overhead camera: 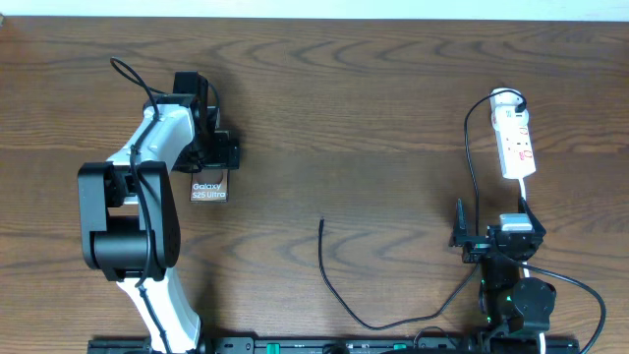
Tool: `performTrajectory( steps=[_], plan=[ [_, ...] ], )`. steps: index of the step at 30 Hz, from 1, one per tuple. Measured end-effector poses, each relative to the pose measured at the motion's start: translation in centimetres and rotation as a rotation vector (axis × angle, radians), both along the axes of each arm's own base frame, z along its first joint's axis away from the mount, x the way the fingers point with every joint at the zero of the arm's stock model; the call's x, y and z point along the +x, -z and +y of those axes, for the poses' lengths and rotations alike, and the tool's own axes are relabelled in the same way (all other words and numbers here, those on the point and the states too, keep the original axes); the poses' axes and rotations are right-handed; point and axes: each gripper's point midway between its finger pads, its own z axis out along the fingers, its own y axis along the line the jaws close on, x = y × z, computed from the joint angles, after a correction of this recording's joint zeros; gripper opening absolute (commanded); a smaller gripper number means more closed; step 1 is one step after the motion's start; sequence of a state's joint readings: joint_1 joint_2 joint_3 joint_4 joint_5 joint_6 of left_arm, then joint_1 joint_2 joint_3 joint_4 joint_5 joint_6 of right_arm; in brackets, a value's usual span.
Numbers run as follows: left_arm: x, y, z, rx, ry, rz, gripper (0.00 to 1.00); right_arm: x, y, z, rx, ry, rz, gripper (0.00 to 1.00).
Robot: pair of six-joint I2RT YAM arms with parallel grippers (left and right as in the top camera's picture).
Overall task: Plug charger to phone and switch on socket
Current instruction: 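Lower the left gripper and close it on the phone's sides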
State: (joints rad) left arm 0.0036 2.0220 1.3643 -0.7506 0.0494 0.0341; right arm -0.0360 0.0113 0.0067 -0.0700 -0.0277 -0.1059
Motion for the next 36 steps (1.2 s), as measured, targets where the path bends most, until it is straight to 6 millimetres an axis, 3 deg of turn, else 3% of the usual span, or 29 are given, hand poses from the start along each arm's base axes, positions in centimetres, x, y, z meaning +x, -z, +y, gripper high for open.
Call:
performTrajectory(
  steps=[36],
  plan=[
    [-0.36,0.60,-0.21,-0.012,0.009,0.003,0.98,0.00,0.01,0.00,0.000,0.000,0.000,0.99]
  ],
)
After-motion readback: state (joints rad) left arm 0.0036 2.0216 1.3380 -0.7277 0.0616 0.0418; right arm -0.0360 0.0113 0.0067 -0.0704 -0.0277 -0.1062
